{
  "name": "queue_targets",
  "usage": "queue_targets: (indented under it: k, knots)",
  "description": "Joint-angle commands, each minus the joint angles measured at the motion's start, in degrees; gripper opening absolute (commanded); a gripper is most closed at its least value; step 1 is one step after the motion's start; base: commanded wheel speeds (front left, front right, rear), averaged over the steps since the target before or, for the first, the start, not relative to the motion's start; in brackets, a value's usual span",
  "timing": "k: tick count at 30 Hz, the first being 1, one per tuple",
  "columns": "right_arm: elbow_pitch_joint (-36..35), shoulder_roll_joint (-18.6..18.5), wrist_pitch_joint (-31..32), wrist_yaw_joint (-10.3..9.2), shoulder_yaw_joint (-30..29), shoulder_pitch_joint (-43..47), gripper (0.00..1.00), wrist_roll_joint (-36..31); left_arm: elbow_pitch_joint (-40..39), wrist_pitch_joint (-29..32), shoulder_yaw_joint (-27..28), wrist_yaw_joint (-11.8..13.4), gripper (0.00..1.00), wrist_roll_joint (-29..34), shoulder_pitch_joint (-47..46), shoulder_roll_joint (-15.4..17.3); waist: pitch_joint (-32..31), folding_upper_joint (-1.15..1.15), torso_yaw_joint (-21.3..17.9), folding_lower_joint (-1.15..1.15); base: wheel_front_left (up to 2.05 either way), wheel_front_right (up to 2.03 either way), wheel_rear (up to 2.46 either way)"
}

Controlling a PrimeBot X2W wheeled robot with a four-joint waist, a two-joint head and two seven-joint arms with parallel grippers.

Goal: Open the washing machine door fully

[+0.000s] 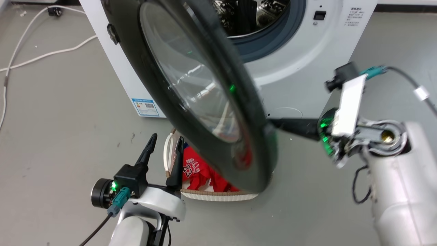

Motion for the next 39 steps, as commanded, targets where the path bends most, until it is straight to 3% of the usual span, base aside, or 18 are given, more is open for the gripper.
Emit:
queue_targets:
  k: [1, 7, 13, 28, 29, 30, 31, 36, 39]
  knots:
    - [-1.04, 0.7, -0.83, 0.14, 2.95, 2.33, 0.0, 2.55, 0.32, -0.15, -0.18, -0.28, 1.0, 0.36, 0.87, -0.06, -0.89, 0.0, 0.11, 0.01, 0.0, 0.0, 0.0]
    - [-3.86, 0.54, -5.52, 0.14, 9.92, 6.28, 0.0, 6.54, 0.85, -0.16, -0.61, -0.3, 1.0, -0.21, 1.38, -0.06, -2.46, 0.0, 0.31, 0.01, 0.0, 0.0, 0.0]
    - [-4.77, 0.52, -11.34, 0.14, 10.88, 8.26, 0.0, 6.44, 0.96, -0.16, -0.42, -0.13, 1.0, -0.36, 1.76, -0.06, -3.17, 0.0, -0.11, 0.01, 0.0, 0.0, 0.0]
    - [-11.78, -0.47, -42.75, 0.14, -3.9, 23.08, 0.0, 1.55, 1.94, -0.15, 2.16, -1.01, 1.0, 0.75, 5.95, 0.02, -8.39, 0.0, -2.8, 0.01, 0.0, 0.0, 0.0]
    - [-12.53, -0.37, -44.62, 0.14, -5.09, 24.41, 0.39, 1.8, 1.85, -0.16, 2.4, -1.05, 1.0, 0.85, 6.28, 0.03, -8.59, 0.0, -3.01, 0.01, 0.0, 0.0, 0.0]
    - [-13.32, -0.39, -46.23, 0.14, -5.99, 25.65, 0.89, 1.34, 1.73, -0.16, 2.67, -0.95, 1.0, 0.92, 6.6, 0.06, -8.7, 0.0, -3.26, 0.01, 0.0, 0.0, 0.0]
    - [-13.99, -0.55, -47.82, 0.14, -6.67, 26.86, 1.0, 0.59, 1.62, -0.16, 2.96, -0.98, 1.0, 0.91, 6.84, 0.08, -8.77, 0.0, -3.53, 0.01, 0.0, 0.0, 0.0]
    - [-17.84, -1.06, -54.74, 0.14, -8.55, 32.0, 1.0, -3.69, 1.33, -0.16, 3.89, -1.01, 1.0, 0.99, 7.62, 0.08, -8.87, 0.0, -4.84, 0.01, 0.0, 0.0, 0.0]
    - [-20.02, -2.93, -59.95, 0.14, -7.86, 33.55, 1.0, -11.11, 0.85, -0.16, 4.96, -0.69, 1.0, 0.69, 7.54, 0.06, -8.56, 0.0, -5.61, 0.01, 0.0, 0.0, 0.0]
